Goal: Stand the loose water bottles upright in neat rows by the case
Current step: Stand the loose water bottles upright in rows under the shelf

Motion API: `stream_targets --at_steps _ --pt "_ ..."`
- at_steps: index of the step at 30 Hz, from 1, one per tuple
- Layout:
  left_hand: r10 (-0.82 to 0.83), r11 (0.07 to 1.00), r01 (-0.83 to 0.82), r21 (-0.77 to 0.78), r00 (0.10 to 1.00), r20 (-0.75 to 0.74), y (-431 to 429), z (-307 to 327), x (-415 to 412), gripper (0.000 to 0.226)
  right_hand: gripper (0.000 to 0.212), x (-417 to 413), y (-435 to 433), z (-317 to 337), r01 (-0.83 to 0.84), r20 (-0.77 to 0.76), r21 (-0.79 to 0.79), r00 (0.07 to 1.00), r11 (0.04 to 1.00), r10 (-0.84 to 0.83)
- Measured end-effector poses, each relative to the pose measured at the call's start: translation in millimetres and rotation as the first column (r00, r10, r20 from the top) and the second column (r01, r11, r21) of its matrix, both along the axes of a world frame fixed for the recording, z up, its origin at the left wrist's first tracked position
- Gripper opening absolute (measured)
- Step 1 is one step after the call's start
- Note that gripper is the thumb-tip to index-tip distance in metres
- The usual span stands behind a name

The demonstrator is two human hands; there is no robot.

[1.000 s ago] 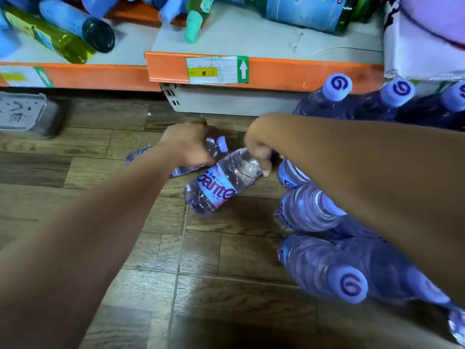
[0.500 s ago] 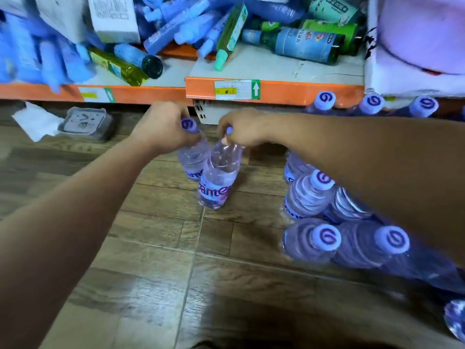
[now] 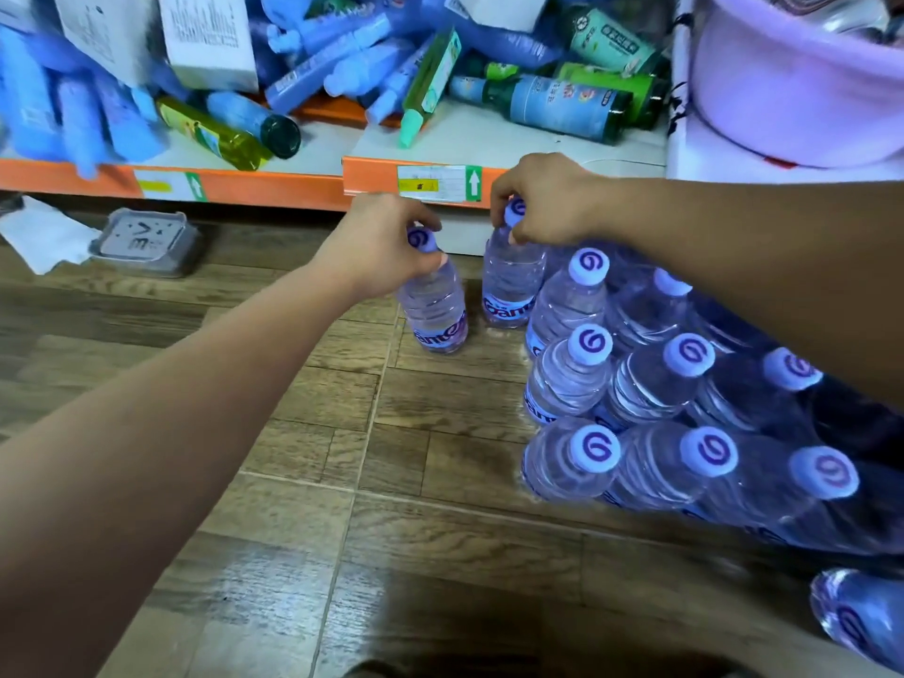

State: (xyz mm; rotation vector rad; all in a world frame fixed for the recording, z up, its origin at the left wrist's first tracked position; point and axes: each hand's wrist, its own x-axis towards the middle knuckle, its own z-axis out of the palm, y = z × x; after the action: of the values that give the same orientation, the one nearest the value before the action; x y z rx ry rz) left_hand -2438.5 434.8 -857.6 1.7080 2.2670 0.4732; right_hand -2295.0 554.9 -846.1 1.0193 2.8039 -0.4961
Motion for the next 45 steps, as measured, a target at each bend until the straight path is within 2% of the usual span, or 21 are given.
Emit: stream_targets --at_steps 3,10,16,21,26,30,37,42,45 --pt "-0.079 0.997 0.08 0.01 0.996 -0.029 1 1 10 0.031 0.026 -2 3 -2 0.01 0.005 0.032 1.0 0.999 -0.01" --pt "-0.137 0.989 0.139 0.049 0.99 -0.043 7 -2 27 0.028 0.026 -7 0 -3 -0.025 0.019 0.114 1.0 0.993 0.023" --pt "-0.175 0.981 0.176 0.086 0.984 -0.02 17 -1 44 0.027 0.028 -5 5 -2 -0.039 0.054 0.107 0.998 0.994 0.033" --pt "-0.345 0.939 0.345 -0.017 0.938 -0.043 18 -6 49 0.025 0.03 -3 7 0 -0.068 0.061 0.092 0.996 0.993 0.063" --pt "-0.256 0.965 0.257 0.046 0.966 -0.044 22 -10 54 0.033 0.033 -3 8 -4 -0.066 0.036 0.084 0.997 0.994 0.063" --pt "-0.247 0.968 0.249 0.034 0.967 -0.067 32 -11 58 0.037 0.035 -2 9 -4 -0.062 0.031 0.083 0.998 0.995 0.059" --pt "-0.11 0.989 0.105 0.108 0.993 0.043 20 -32 60 0.041 0.038 -3 11 -4 -0.066 0.041 0.066 0.997 0.996 0.064" --pt "-0.113 0.99 0.107 0.091 0.991 0.069 15 -31 58 0.051 0.053 -2 14 -7 -0.043 0.064 0.078 0.997 0.996 0.038" --pt "-0.181 0.982 0.179 0.055 0.983 0.037 11 -29 57 0.061 0.061 5 18 -4 -0.012 0.047 0.105 0.999 0.994 0.007"
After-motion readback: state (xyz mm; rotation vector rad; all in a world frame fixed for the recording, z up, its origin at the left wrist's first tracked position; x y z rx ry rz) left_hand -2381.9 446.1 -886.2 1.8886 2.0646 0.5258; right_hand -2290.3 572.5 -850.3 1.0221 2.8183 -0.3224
